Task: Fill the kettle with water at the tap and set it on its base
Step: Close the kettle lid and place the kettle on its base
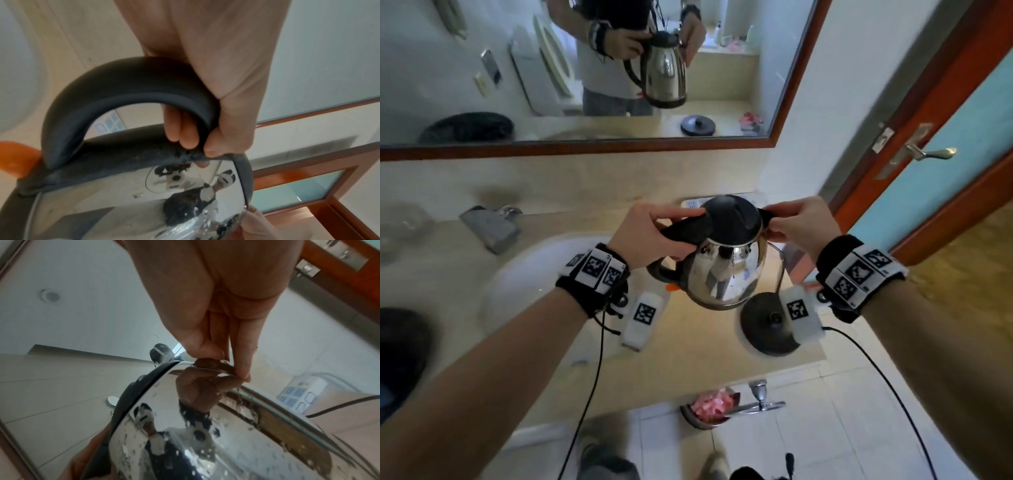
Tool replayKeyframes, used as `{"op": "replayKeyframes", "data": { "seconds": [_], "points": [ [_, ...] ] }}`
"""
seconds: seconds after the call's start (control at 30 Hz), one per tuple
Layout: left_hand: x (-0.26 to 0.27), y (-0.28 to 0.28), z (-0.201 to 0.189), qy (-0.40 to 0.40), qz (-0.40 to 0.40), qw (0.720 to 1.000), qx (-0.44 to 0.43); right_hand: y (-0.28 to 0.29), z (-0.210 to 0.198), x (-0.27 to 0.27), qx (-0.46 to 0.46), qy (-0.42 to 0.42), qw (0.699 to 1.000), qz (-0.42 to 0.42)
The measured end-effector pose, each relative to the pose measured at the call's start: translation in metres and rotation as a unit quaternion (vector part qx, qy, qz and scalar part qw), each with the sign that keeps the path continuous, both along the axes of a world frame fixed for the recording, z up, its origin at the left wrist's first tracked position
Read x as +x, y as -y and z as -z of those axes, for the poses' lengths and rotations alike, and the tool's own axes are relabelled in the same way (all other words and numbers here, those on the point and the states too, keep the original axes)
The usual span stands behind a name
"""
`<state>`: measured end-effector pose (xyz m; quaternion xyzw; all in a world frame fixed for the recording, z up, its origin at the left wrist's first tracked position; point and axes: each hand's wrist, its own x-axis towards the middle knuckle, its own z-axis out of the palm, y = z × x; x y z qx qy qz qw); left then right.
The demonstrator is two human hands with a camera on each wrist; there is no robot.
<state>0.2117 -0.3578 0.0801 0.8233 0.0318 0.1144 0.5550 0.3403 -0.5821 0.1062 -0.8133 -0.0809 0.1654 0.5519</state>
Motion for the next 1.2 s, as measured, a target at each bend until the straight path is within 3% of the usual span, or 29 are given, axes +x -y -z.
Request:
{"op": "replayKeyframes", "data": {
  "seconds": [0.2, 0.43, 0.73, 1.07, 1.2],
  "points": [
    [0.031, 0.088, 0.020, -0.022, 0.006, 0.999, -0.023, 0.089, 0.024, 0.030, 0.001, -0.009, 1.000, 0.005],
    [0.050, 0.137, 0.055, -0.038, 0.024, 0.999, -0.029, 0.142, 0.072, 0.052, -0.017, -0.017, 1.000, 0.014],
    [0.048, 0.162, 0.098, -0.067, 0.030, 0.996, -0.050, 0.168, 0.127, 0.061, -0.039, -0.033, 0.999, -0.001],
    [0.046, 0.175, 0.115, -0.083, 0.032, 0.994, -0.056, 0.178, 0.144, 0.060, 0.006, -0.038, 0.999, -0.008],
    [0.045, 0.175, 0.110, -0.093, 0.038, 0.994, -0.051, 0.178, 0.148, 0.063, -0.016, -0.028, 0.999, -0.010]
  ]
}}
